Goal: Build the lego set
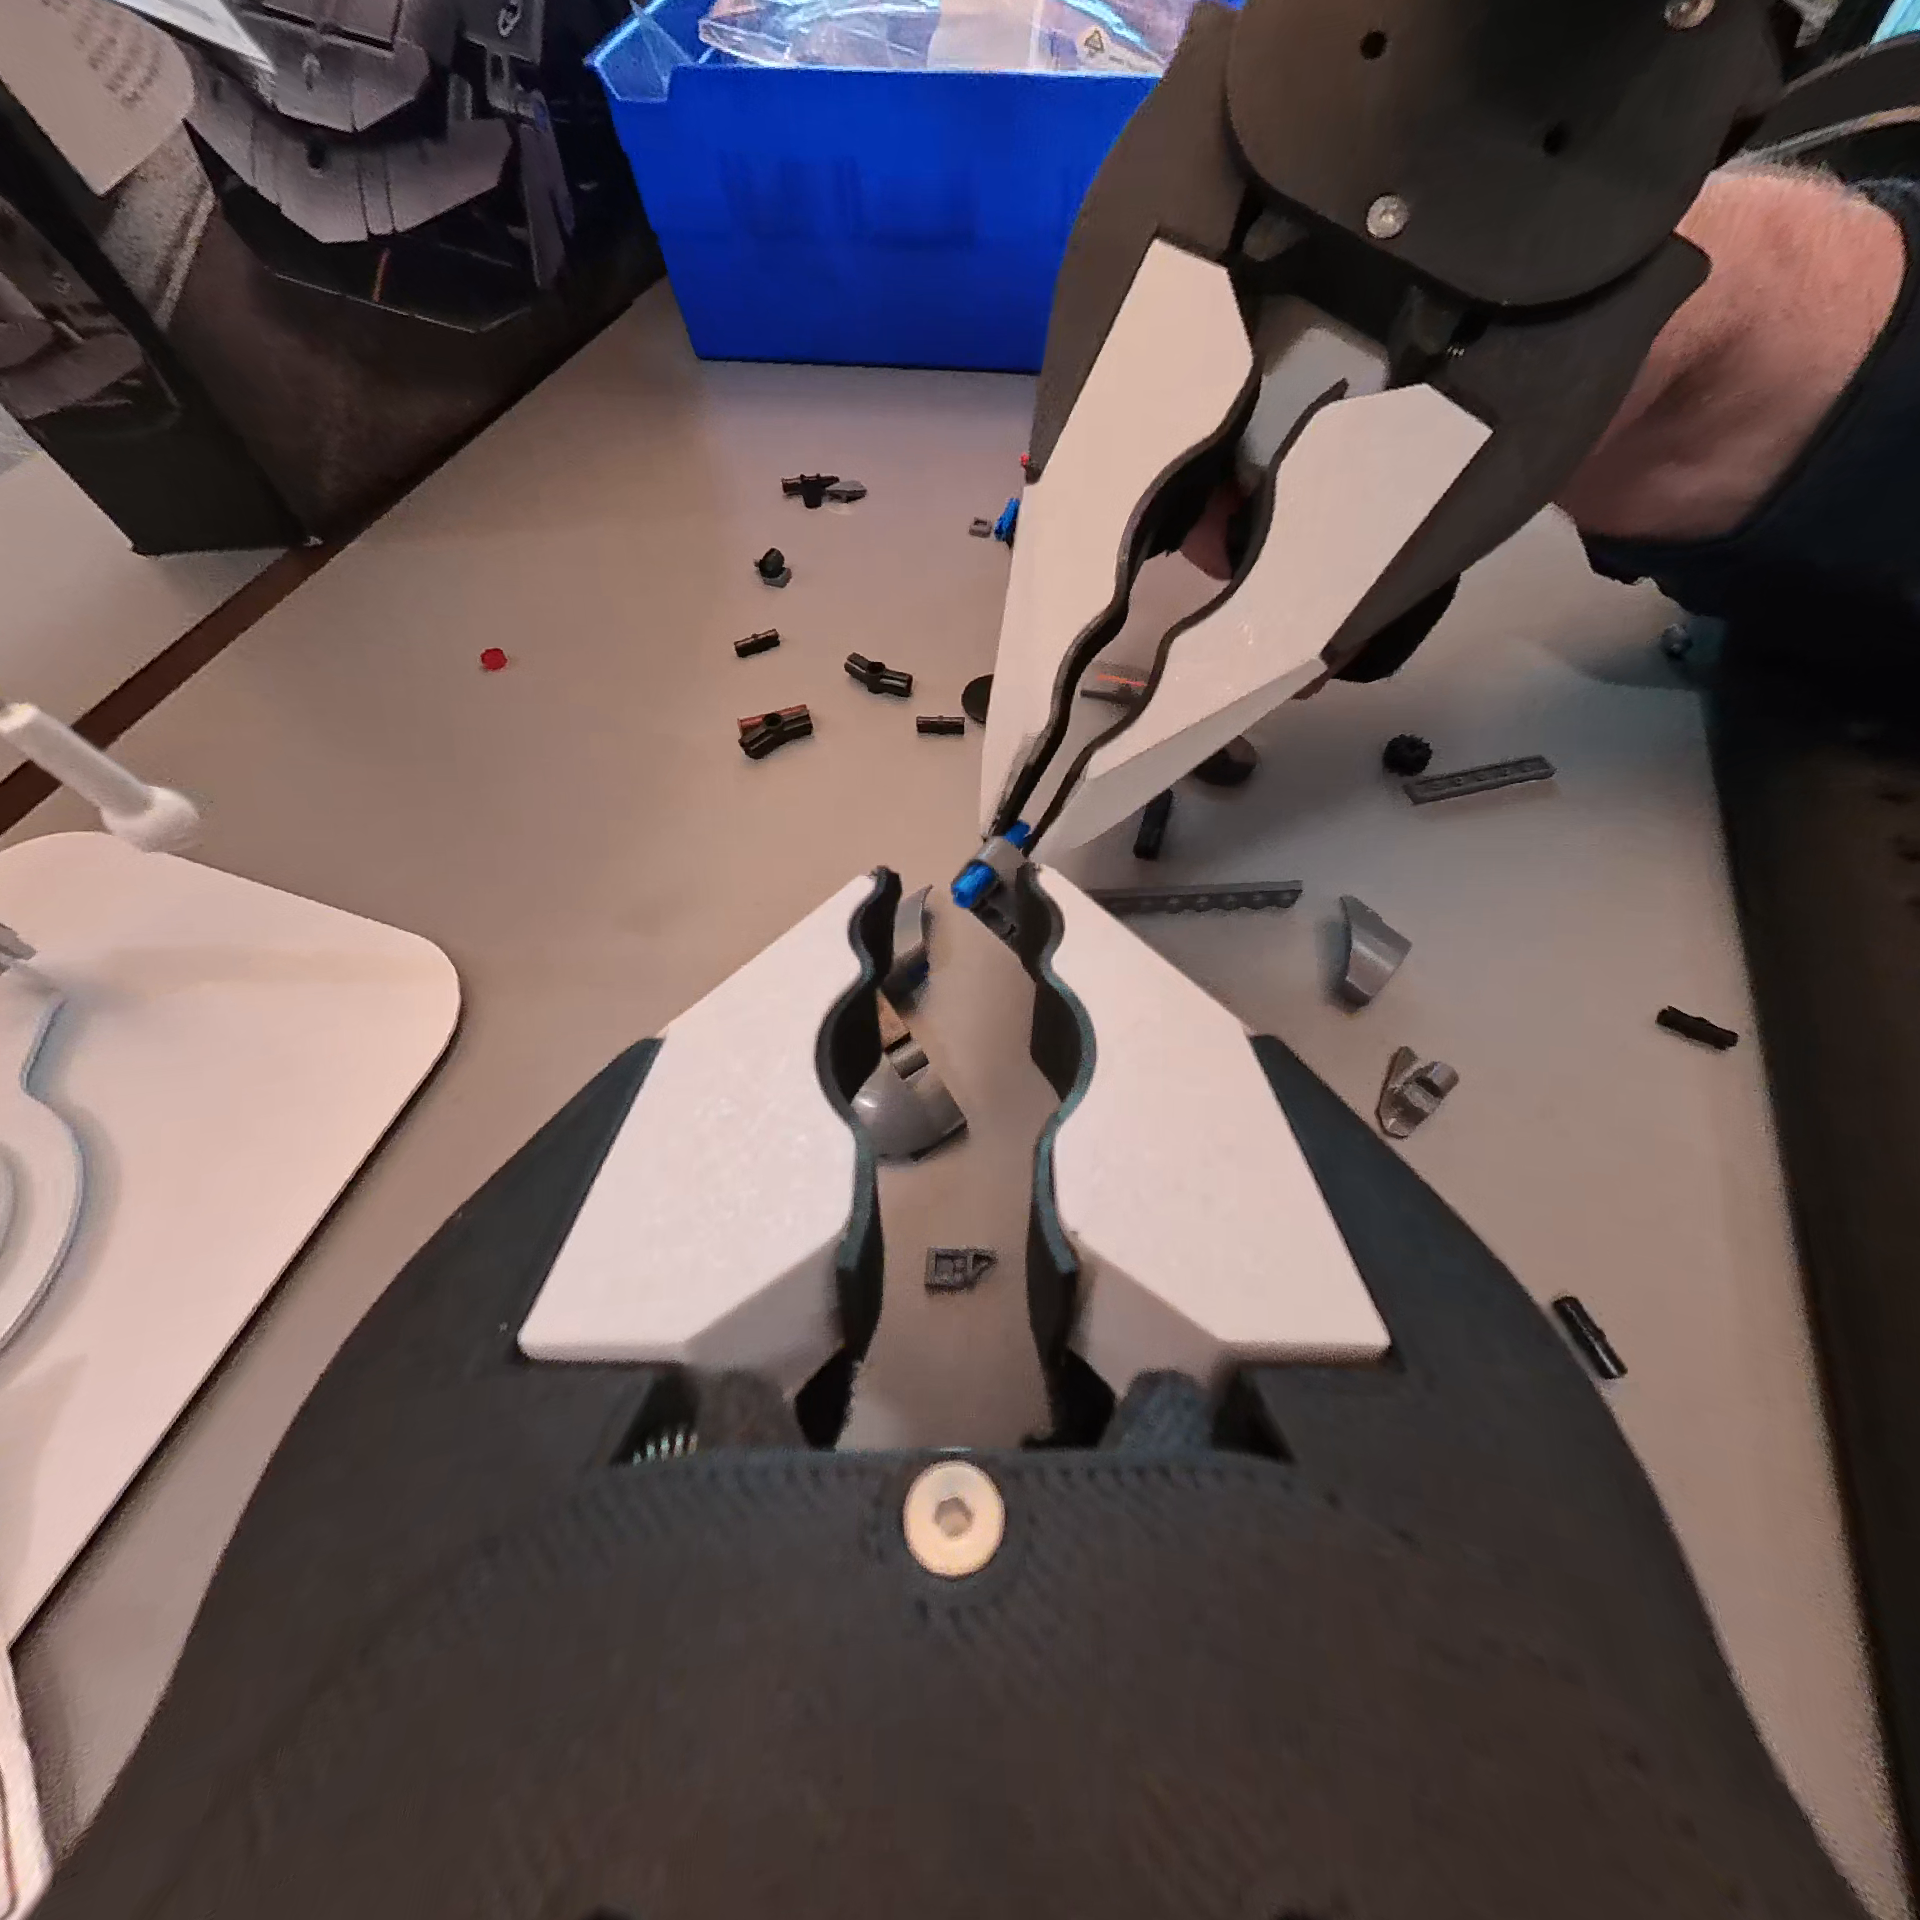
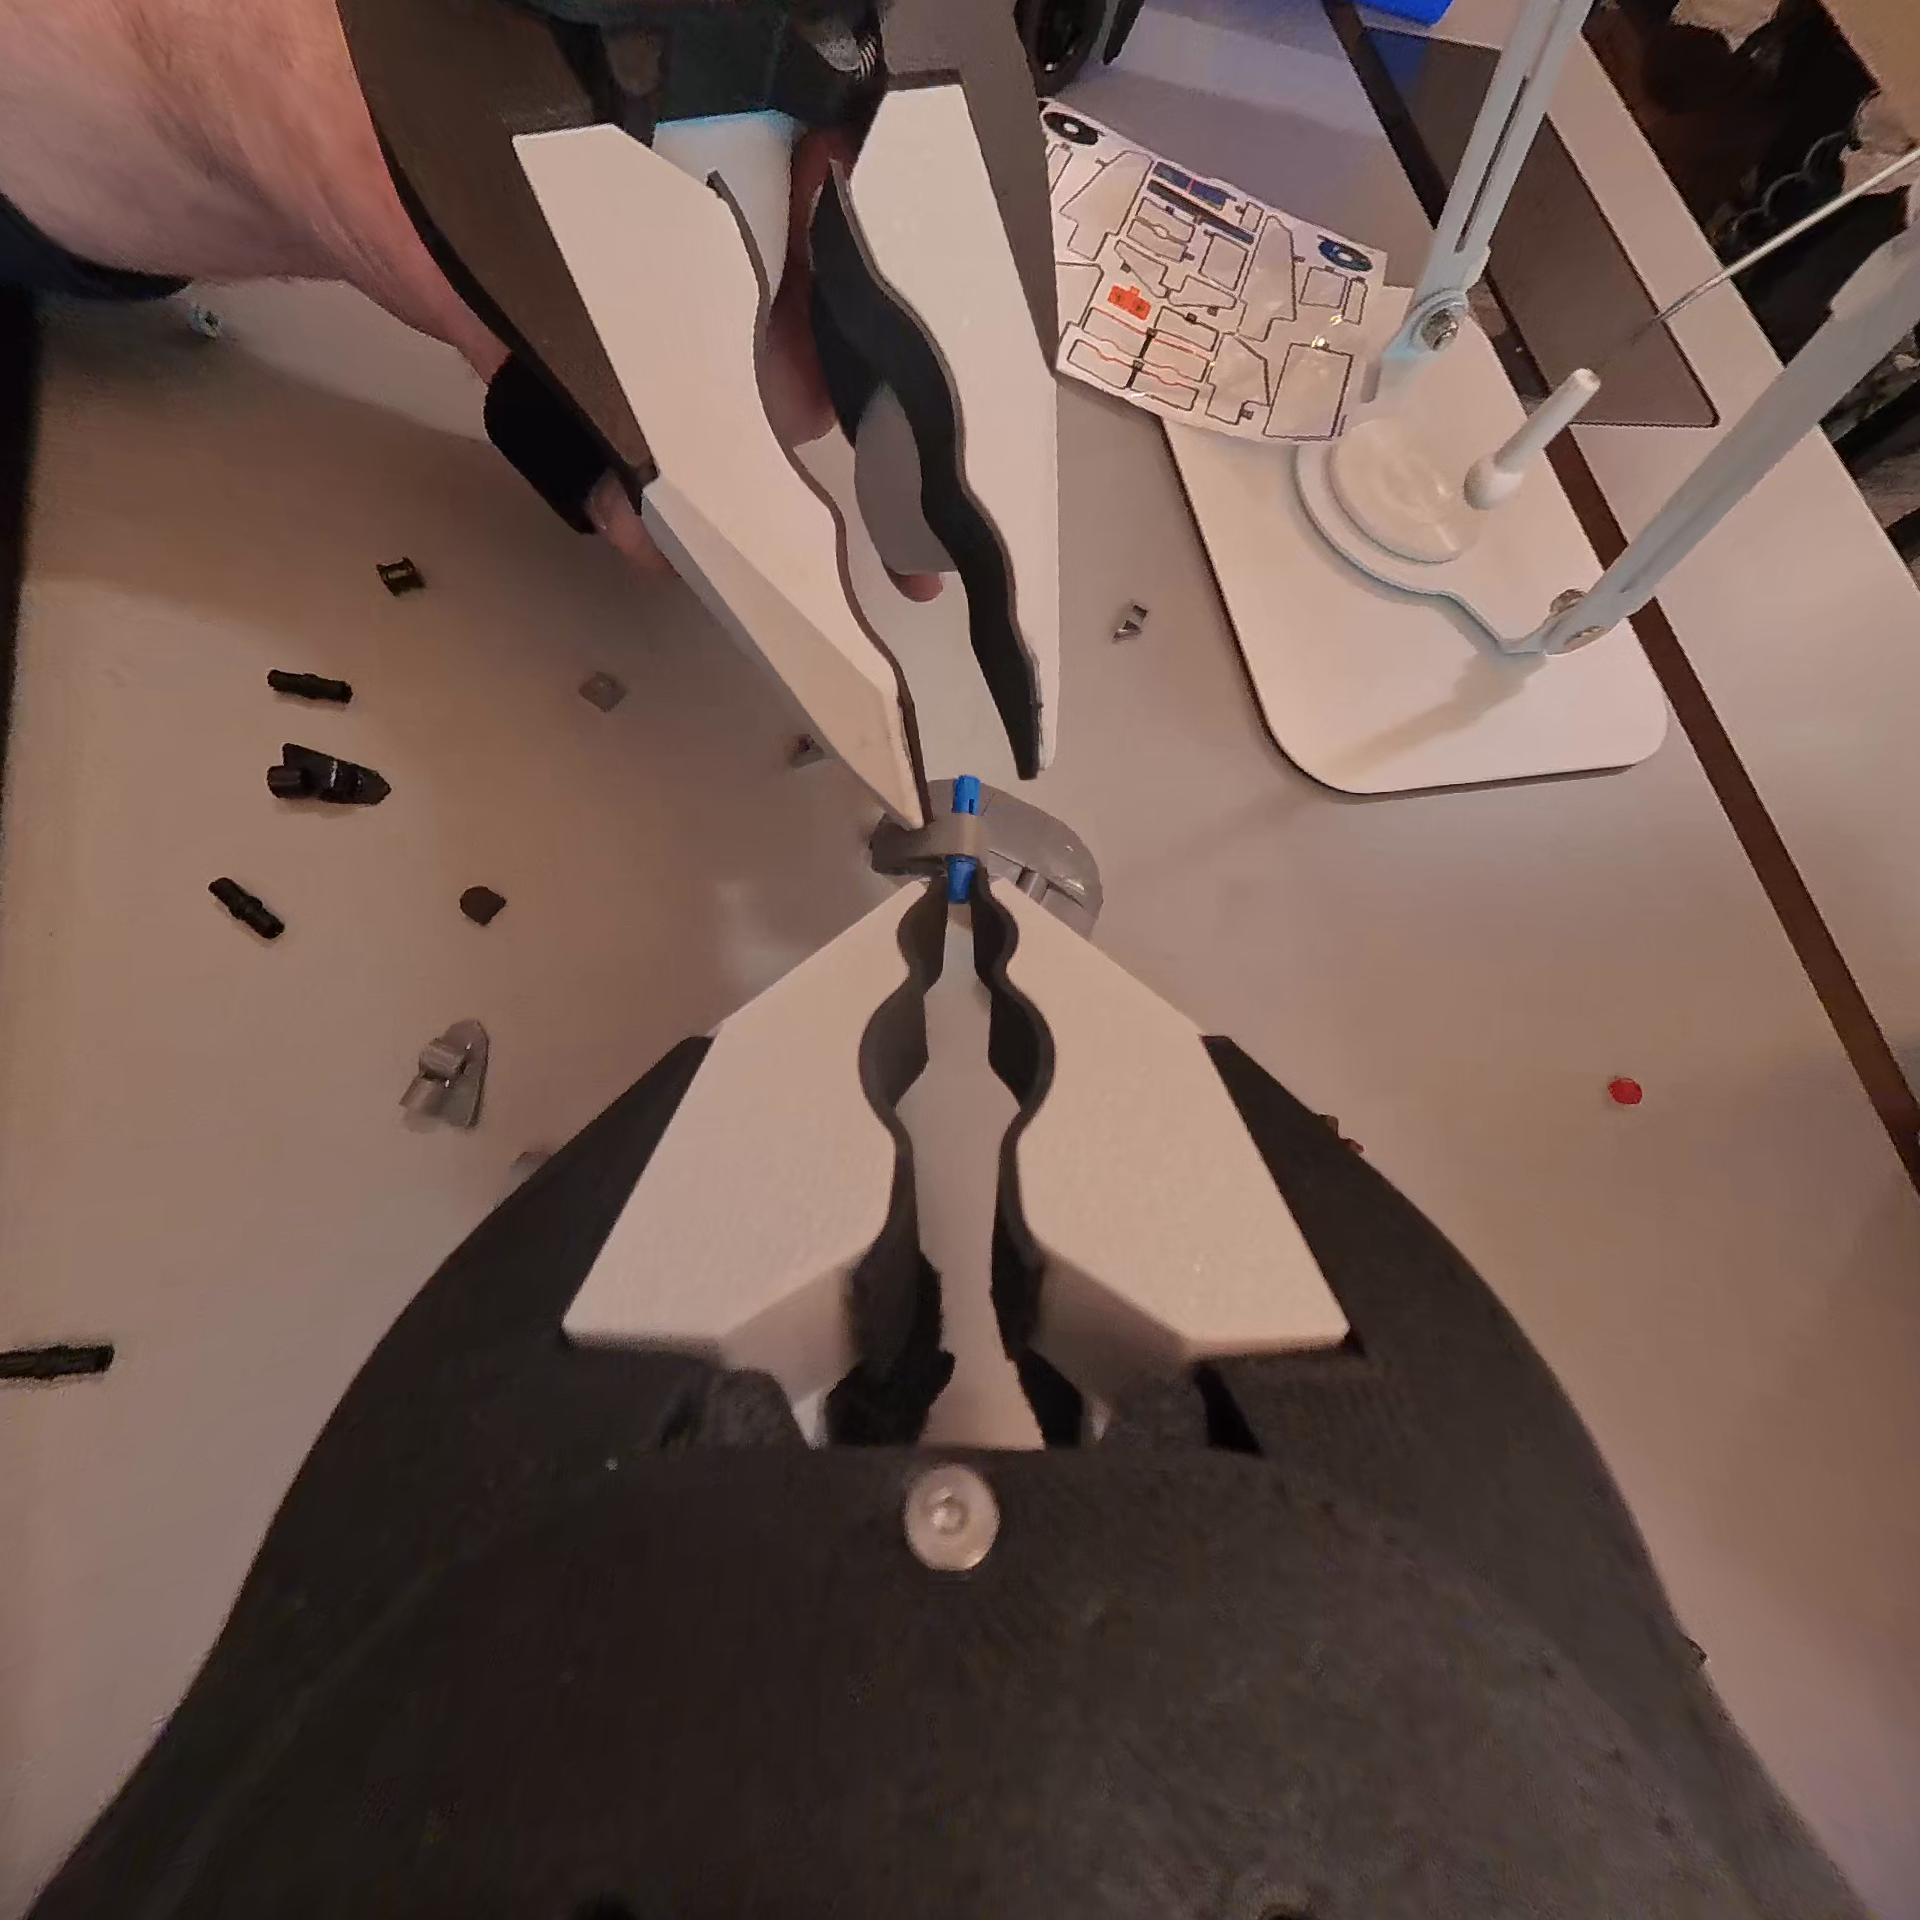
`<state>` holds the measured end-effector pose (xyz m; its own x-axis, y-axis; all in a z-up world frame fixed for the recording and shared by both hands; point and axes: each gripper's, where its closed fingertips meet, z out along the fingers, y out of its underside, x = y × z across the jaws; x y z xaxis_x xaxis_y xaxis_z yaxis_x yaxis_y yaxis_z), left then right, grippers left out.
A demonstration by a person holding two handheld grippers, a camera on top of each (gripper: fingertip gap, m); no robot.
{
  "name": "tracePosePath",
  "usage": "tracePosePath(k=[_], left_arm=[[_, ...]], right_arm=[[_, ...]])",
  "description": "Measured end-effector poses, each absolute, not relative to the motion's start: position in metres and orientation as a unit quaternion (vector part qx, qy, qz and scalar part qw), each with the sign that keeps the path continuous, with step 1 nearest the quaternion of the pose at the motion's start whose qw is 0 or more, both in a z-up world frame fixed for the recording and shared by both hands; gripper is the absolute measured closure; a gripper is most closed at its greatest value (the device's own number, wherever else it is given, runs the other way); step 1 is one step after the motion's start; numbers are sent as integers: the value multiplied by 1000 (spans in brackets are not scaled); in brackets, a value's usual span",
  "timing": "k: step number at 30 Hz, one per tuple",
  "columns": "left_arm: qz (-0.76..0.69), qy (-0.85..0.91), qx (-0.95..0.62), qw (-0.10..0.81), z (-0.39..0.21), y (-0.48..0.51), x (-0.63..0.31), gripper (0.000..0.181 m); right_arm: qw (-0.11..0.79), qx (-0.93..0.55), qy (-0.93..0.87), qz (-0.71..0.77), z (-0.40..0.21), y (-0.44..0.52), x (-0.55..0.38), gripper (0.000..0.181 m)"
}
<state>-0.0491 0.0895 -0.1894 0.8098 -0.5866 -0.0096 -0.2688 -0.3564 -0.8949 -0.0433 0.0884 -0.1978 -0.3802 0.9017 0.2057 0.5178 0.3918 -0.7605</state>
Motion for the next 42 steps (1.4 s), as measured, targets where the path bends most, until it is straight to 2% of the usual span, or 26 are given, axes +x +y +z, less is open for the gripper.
tracePosePath(k=[6,18,26,42], left_arm=[[-152,286,-806,496,-192,87,-44,162],[-34,376,-783,495,-194,84,-35,162],[-35,390,-780,488,-198,82,-31,172],[-2,415,-780,469,-203,78,-35,169]], right_arm=[[306,-453,-780,305,-200,85,-41,178],[296,-451,-787,299,-203,83,-37,178],[288,-447,-793,296,-206,82,-34,179],[277,-439,-800,301,-208,77,-32,179]])
